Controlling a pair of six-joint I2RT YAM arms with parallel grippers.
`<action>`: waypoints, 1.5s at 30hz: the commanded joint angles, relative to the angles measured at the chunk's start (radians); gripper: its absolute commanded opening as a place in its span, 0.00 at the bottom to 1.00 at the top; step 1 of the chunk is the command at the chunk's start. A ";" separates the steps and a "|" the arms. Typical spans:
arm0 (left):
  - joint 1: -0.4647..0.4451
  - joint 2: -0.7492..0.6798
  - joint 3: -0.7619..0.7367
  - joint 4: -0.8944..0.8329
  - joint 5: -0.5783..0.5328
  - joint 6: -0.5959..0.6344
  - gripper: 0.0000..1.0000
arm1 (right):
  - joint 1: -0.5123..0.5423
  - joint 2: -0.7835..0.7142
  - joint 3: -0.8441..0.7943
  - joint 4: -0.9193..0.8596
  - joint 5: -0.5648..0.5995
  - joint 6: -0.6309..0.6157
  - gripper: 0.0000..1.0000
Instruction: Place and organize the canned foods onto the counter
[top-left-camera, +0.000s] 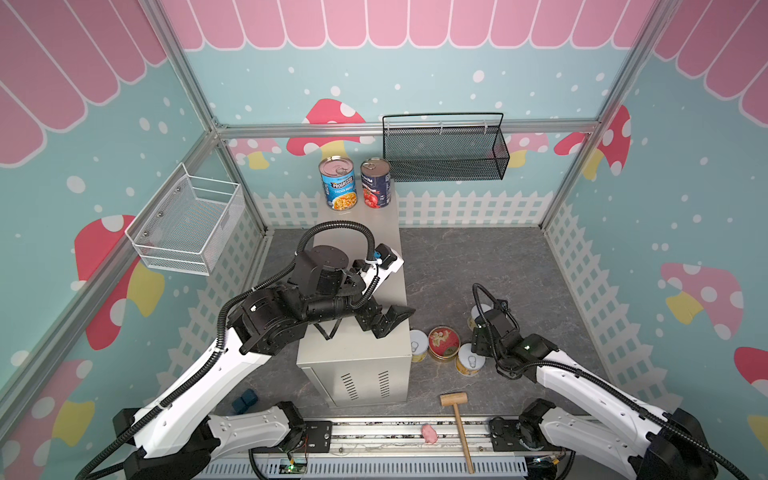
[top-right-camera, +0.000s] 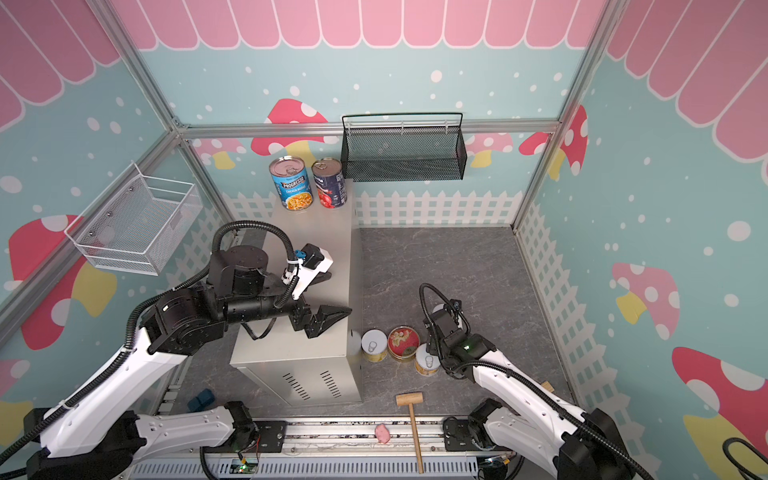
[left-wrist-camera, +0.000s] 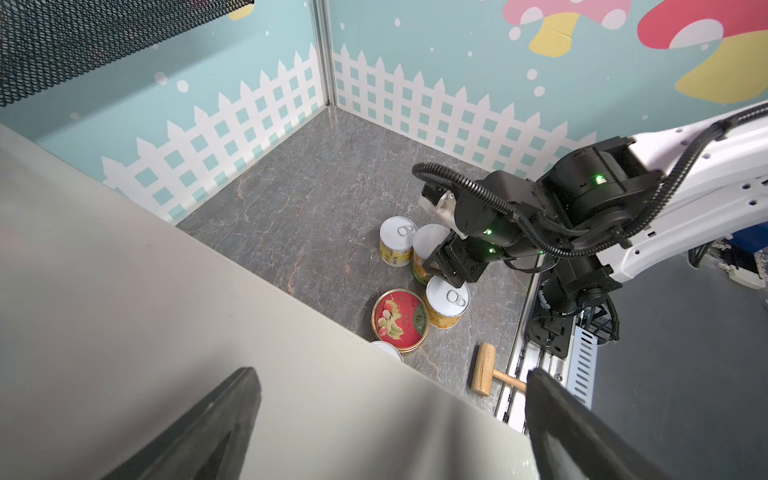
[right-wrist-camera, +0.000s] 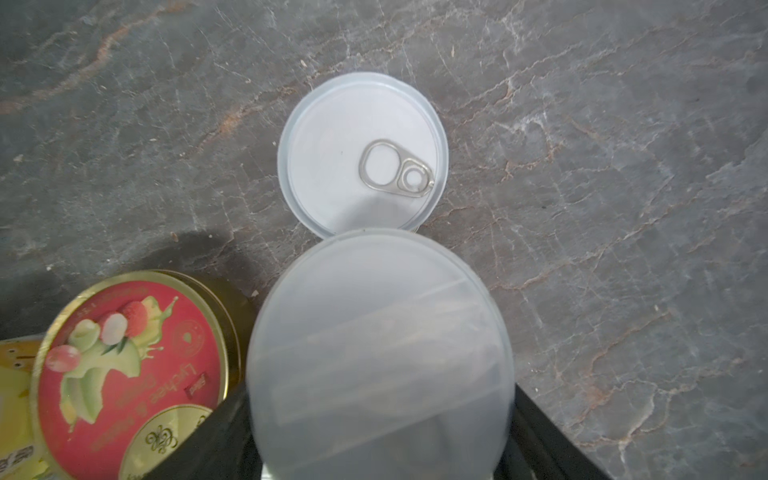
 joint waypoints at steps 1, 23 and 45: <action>-0.007 0.002 0.015 0.010 -0.022 0.031 0.99 | 0.009 -0.024 0.125 0.011 0.029 -0.098 0.65; -0.007 -0.093 0.004 -0.022 -0.106 0.043 0.99 | 0.010 0.235 1.047 -0.070 -0.453 -0.731 0.66; -0.007 -0.153 -0.044 -0.060 -0.182 0.038 0.99 | -0.396 0.864 0.991 0.164 -0.580 -0.697 0.94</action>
